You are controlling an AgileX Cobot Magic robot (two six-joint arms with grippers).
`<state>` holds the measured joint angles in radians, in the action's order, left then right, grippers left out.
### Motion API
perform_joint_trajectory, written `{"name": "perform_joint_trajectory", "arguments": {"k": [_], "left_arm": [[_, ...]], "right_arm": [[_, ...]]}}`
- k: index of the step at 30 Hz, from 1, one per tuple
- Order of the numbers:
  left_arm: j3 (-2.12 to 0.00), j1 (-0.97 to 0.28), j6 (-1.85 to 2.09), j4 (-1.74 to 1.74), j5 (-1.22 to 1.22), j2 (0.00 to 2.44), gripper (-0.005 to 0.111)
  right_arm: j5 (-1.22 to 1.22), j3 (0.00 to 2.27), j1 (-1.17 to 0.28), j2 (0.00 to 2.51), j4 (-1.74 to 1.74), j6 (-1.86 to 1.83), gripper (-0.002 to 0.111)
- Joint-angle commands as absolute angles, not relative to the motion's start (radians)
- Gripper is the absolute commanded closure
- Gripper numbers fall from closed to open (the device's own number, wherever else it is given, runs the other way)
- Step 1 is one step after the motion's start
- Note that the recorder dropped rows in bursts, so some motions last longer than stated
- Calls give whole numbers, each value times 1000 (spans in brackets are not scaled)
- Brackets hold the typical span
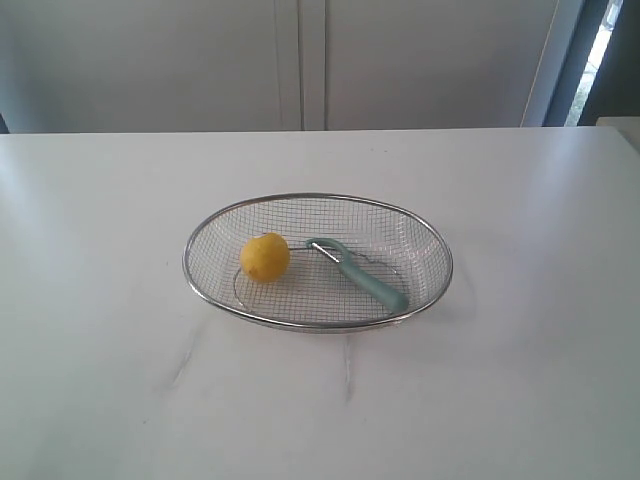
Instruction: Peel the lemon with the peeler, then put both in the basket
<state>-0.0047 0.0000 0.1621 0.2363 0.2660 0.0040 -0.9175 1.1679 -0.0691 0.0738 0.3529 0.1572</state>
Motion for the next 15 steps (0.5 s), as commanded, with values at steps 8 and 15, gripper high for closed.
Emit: {"name": "perform_joint_trajectory", "arguments": {"k": [8,15], "left_arm": [[0,-2,159,247,261,0,107],[0,-2,159,247,261,0,107]], "right_arm": [[-919,1165,-60,72,359,158,108],[-927,1161,-60,72,356,158,108]]}}
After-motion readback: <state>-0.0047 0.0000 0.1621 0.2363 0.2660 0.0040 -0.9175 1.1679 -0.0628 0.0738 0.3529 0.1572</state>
